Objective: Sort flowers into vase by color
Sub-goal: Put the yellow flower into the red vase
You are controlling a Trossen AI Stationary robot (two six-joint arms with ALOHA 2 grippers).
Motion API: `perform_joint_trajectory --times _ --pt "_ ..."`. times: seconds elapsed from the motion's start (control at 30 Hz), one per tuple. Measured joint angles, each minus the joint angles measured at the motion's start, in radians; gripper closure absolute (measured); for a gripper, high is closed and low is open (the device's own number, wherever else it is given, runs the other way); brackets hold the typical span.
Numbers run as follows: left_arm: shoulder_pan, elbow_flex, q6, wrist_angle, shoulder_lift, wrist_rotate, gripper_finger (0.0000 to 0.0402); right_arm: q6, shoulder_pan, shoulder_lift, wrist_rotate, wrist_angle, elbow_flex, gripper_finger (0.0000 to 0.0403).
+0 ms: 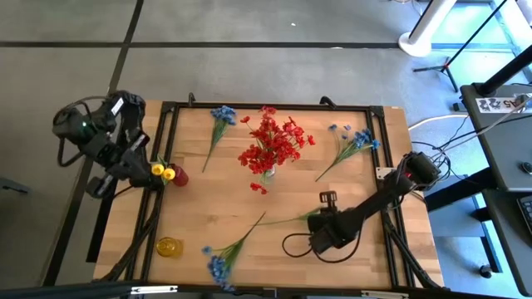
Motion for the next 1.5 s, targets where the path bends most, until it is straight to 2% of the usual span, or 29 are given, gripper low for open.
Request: perform_joint_trajectory --times 0.13,0.23,0.33,0.47,0.67,0.83,0.97,1.1,1.23,1.37,1.5 --pt "0.046 0.0 0.066 0.067 0.072 0.106 0.04 -0.01 -0.001 -0.001 0.082 -0.055 0.068 0.0391" --pt "0.108 0.003 0.084 0.079 0.134 0.136 0.04 -0.019 -0.001 -0.001 0.104 -0.09 0.102 0.0391" --pt "0.198 0.016 0.08 0.071 0.193 0.155 0.04 -0.019 -0.001 -0.002 0.111 -0.125 0.119 0.0397" --pt "0.349 0.068 0.056 0.051 0.259 0.276 0.04 -0.035 -0.001 -0.002 0.168 -0.134 0.147 0.0394" --pt "0.58 0.2 0.054 -0.021 0.357 0.467 0.04 -0.18 0.0 -0.003 0.26 -0.109 0.239 0.0398" --pt "0.742 0.306 0.038 -0.11 0.393 0.488 0.04 -0.393 0.0 -0.003 0.329 -0.057 0.366 0.0394" --pt "0.834 0.36 0.014 -0.108 0.387 0.475 0.0392 -0.626 0.0 -0.003 0.393 -0.005 0.524 0.0396" --pt "0.898 0.42 -0.055 -0.115 0.382 0.419 0.0362 -0.944 0.0 -0.004 0.503 0.091 0.686 0.0398" --pt "0.935 0.44 -0.151 -0.138 0.379 0.418 0.0318 -1.427 -0.025 -0.005 0.637 0.335 0.79 0.0396" --pt "0.945 0.439 -0.338 -0.174 0.386 0.42 0.0279 -1.912 -0.1 -0.005 0.65 0.636 0.816 0.0399" --pt "0.945 0.439 -0.445 -0.172 0.419 0.478 0.0253 -2.309 -0.199 0.02 0.645 0.883 0.816 0.0398"
